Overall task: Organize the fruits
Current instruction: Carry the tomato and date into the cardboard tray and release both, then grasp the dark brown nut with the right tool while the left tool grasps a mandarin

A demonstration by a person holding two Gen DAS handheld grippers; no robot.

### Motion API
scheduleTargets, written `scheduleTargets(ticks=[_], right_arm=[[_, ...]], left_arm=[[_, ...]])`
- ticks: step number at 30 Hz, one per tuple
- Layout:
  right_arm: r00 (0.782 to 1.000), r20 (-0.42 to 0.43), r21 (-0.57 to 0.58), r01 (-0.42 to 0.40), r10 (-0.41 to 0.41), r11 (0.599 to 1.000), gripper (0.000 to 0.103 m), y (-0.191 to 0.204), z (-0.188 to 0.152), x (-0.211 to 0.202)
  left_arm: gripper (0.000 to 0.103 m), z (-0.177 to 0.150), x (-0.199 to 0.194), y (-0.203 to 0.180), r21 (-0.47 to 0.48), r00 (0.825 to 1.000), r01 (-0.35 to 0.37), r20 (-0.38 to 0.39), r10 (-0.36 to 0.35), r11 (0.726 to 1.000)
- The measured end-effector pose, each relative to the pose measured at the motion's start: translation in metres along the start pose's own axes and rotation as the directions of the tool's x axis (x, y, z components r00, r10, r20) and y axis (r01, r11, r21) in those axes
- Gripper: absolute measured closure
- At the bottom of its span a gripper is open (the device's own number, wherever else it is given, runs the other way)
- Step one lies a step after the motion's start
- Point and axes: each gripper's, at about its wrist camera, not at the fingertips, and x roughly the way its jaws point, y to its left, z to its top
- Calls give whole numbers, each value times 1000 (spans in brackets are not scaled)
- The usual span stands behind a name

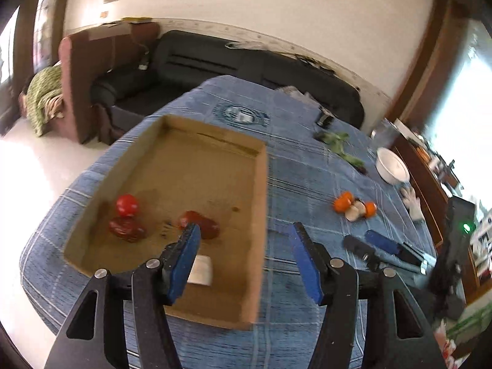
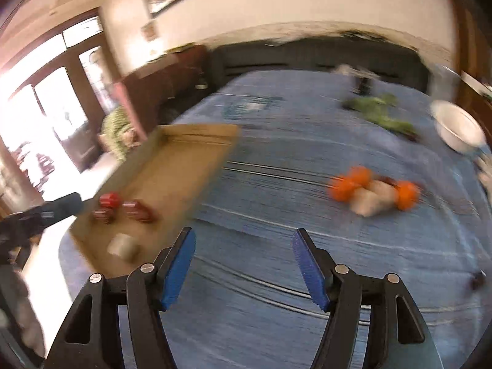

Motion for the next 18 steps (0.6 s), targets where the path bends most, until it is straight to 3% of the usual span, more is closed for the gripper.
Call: scheduleTargets(ticks=[6, 11, 15, 18], right_arm=[[992, -19, 212, 126, -125, 969, 33, -110, -13, -19], [967, -7, 316, 244, -255, 917, 33, -182, -26, -55], [941, -20, 402, 317, -338, 859, 33, -228, -38, -78], [933, -46, 424, 343, -358, 838, 33, -244, -47, -83]], left_arm=[[43, -10, 21, -33, 69, 997, 44, -62, -40, 997], [43, -18, 36, -47, 103, 994, 54, -104, -43, 993], [43, -21, 50, -53, 101, 989, 68, -136, -54, 993], [43, -23, 59, -60, 105, 985, 80, -161, -63, 991]])
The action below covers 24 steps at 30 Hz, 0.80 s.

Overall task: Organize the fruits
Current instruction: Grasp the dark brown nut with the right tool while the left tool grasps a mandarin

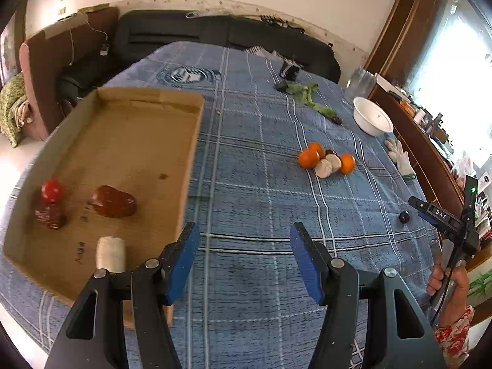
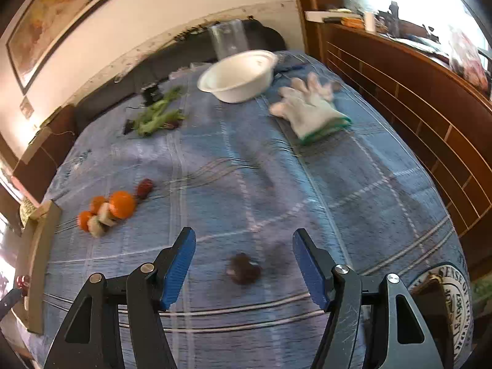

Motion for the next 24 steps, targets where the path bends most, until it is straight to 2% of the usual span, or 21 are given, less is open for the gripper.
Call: scheduleTargets(ticks=[5, 6, 8, 9, 10, 11, 13, 20, 24], right_arm=[[999, -53, -58, -1, -2, 998, 37, 9, -9, 16], [998, -63, -80, 2, -7, 997, 43, 14, -12, 19], [997, -58, -125, 37, -45, 991, 49, 24, -15, 24], [996, -52, -158, 66, -75, 985, 60, 29, -18, 26], [993, -41, -192, 103, -113, 976, 67, 36, -20, 27], [990, -34, -210, 124, -134, 970, 68, 37, -22, 27], [990, -25, -224, 132, -141, 966, 77, 39, -23, 26], [1000, 10, -159, 15, -14, 987, 77, 41, -9, 13], [994, 24, -116, -99, 102, 988, 77, 55, 2, 17]], left_arm=[[43, 3, 14, -19, 42, 1000, 2, -16, -1, 999], [43, 4, 16, -23, 51, 1000, 2, -16, -1, 999], [43, 8, 24, -31, 70, 1000, 5, -20, -4, 998], [43, 11, 30, -35, 75, 1000, 10, -25, -8, 997], [43, 13, 35, -38, 77, 999, 16, -31, -14, 997], [43, 16, 40, -42, 78, 999, 24, -36, -21, 997], [43, 23, 53, -50, 83, 999, 37, -43, -33, 996], [43, 51, 102, -73, 102, 998, 47, -52, -42, 994], [43, 68, 132, -76, 79, 996, 73, -57, -68, 994]])
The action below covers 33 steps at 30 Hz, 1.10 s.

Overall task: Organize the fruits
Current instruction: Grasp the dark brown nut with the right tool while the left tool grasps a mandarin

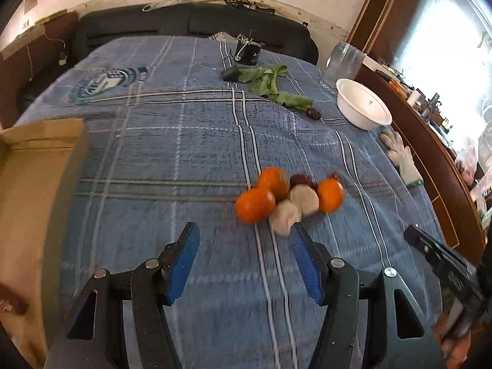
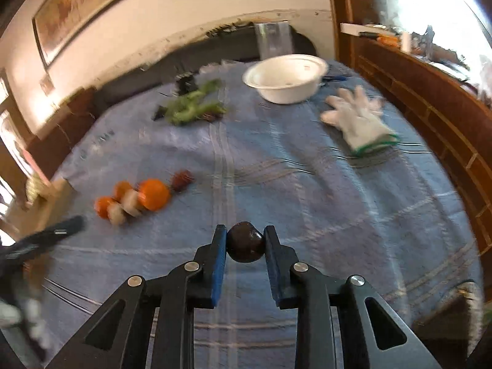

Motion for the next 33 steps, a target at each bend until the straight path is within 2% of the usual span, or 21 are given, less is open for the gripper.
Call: scheduleTargets(ticks=[3, 6, 8, 9, 10, 16, 19, 24, 26, 29, 33], right_arm=[[998, -3, 4, -58, 58, 998, 77, 11, 2, 9], [996, -23, -8, -87, 87, 996, 77, 18, -3, 20], [994, -51, -19, -93, 92, 995, 77, 19, -6, 27], [994, -63, -24, -92, 90, 995, 77, 20, -7, 29], [993, -68, -27, -93, 91, 995, 77, 21, -7, 31], [992, -75, -12, -105, 104, 994, 77, 17, -8, 33], [989, -92, -11, -113, 112, 994, 75, 17, -10, 36], [991, -91, -37, -101, 97, 994, 75, 21, -11, 36], [991, -92, -44, -102, 98, 994, 75, 22, -11, 36], [992, -88, -62, -99, 93, 993, 77, 25, -13, 35], [998, -40, -100, -59, 55, 993, 77, 31, -13, 28]], left_arm=[[43, 7, 20, 5, -30, 1000, 20, -12, -20, 999], [45, 12, 28, 13, -73, 997, 79, 9, -79, 994], [57, 14, 32, 15, -77, 994, 105, 5, -105, 991], [69, 15, 33, 15, -82, 991, 131, 11, -131, 988], [73, 15, 33, 16, -82, 989, 149, 15, -148, 985], [73, 11, 34, 22, -107, 979, 205, 24, -203, 973], [70, 10, 38, 26, -130, 971, 239, 24, -238, 962], [67, 10, 37, 16, -66, 978, 206, 28, -205, 976], [73, 11, 37, 17, -63, 977, 215, 20, -214, 974], [74, 10, 36, 15, -50, 979, 202, 23, -201, 978], [74, 10, 35, 15, -47, 981, 193, 26, -192, 980]])
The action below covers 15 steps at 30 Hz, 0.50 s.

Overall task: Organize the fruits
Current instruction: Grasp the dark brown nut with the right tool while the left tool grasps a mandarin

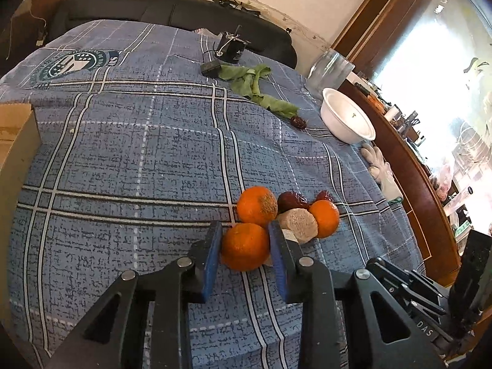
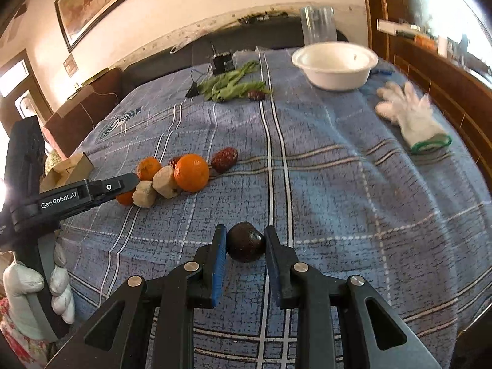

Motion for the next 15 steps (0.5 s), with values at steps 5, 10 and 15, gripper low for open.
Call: scheduleTargets(ticks=[5, 10, 15], right_arm=[[999, 24, 4, 27, -27, 1000, 77, -3, 1, -3], [997, 31, 15, 65, -65, 998, 77, -8, 2, -3], [996, 30, -8, 86, -86, 996, 77, -3, 2, -2]], left_arm=[[74, 0, -3, 3, -14, 1000, -5, 10, 5, 1000], [74, -7, -9, -2, 9, 998, -43, 34, 43, 999], [74, -18, -45, -12, 25, 995, -56, 90, 54, 998]])
